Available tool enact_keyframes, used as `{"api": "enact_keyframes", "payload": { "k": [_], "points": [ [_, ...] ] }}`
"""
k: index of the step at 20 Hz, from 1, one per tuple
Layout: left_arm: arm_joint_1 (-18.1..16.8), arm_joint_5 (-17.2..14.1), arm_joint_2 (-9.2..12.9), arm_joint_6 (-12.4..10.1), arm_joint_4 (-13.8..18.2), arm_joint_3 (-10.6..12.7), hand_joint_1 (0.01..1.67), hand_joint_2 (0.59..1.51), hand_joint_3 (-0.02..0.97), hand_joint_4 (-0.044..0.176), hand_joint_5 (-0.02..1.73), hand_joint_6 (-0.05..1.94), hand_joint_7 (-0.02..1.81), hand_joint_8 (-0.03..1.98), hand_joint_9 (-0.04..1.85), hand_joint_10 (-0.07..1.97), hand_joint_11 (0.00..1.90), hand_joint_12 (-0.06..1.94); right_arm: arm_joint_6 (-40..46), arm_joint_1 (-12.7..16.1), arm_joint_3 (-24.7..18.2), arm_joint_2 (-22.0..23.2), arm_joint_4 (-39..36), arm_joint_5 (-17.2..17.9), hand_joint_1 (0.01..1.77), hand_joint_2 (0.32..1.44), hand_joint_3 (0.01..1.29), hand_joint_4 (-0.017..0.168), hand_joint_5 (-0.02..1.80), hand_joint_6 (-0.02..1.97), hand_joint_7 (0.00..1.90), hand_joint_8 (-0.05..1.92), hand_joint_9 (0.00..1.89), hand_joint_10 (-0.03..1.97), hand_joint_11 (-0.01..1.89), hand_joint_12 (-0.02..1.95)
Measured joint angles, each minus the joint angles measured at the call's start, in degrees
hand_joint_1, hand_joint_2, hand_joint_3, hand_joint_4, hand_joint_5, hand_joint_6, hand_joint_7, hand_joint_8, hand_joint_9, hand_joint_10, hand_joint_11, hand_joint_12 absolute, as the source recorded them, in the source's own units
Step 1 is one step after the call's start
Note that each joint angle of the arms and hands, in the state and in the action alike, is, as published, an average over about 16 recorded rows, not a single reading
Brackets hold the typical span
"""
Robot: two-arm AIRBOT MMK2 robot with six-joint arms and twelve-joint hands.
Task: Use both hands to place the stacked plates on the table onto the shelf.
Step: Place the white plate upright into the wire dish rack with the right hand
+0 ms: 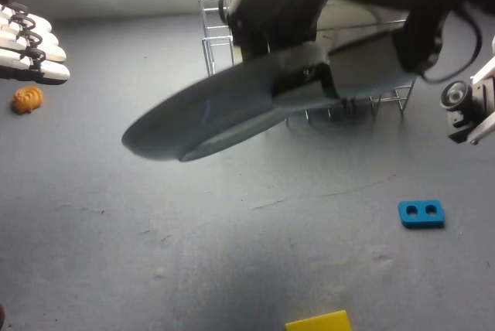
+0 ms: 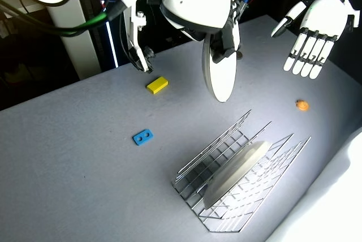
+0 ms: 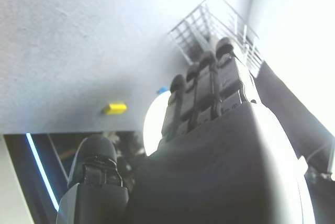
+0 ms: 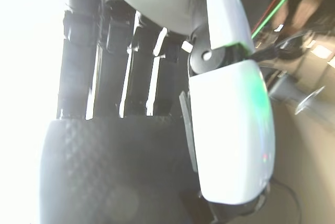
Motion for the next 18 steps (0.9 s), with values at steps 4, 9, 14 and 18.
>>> {"api": "enact_keyframes", "payload": {
  "k": [4, 9, 14, 18],
  "points": [
    [0.15, 0.03, 0.0, -0.01, 0.0, 0.0, 0.01, 1.233, 0.018, 0.006, 0.04, 0.0, 0.02, 0.0, 0.02, 0.02, 0.02, 0.01, 11.81, 1.88, 2.58, 0.44, -4.53, -1.34, 1.23, 1.0, 0.01, 0.004, 0.98, 0.83, 1.13, 0.77, 1.31, -0.01, 0.97, 0.83],
    [0.25, 0.03, 0.0, -0.01, 0.04, 0.0, 0.01, 1.233, 0.018, 0.006, 0.04, 0.0, 0.02, 0.0, 0.02, 0.02, 0.02, 0.01, 18.72, 3.36, 5.77, 0.48, -5.15, -2.35, 1.23, 1.0, 0.01, 0.005, 0.97, 0.82, 1.14, 0.75, 1.31, -0.01, 0.97, 0.83],
    [0.27, 0.03, 0.0, -0.01, 0.11, 0.0, 0.01, 1.233, 0.018, 0.006, 0.04, 0.0, 0.02, 0.0, 0.02, 0.02, 0.02, 0.01, 20.9, 3.75, 8.9, 0.2, -4.02, -3.14, 1.23, 1.0, 0.01, 0.006, 0.98, 0.82, 1.14, 0.75, 1.31, -0.01, 0.96, 0.84],
    [0.29, 0.03, 0.0, -0.01, 0.21, 0.0, 0.01, 1.233, 0.018, 0.006, 0.04, 0.0, 0.02, 0.0, 0.02, 0.02, 0.02, 0.01, 21.12, 3.28, 11.32, -0.44, -3.03, -3.63, 1.23, 1.0, 0.01, 0.007, 0.98, 0.81, 1.14, 0.75, 1.31, -0.01, 0.95, 0.84]
  ]
}}
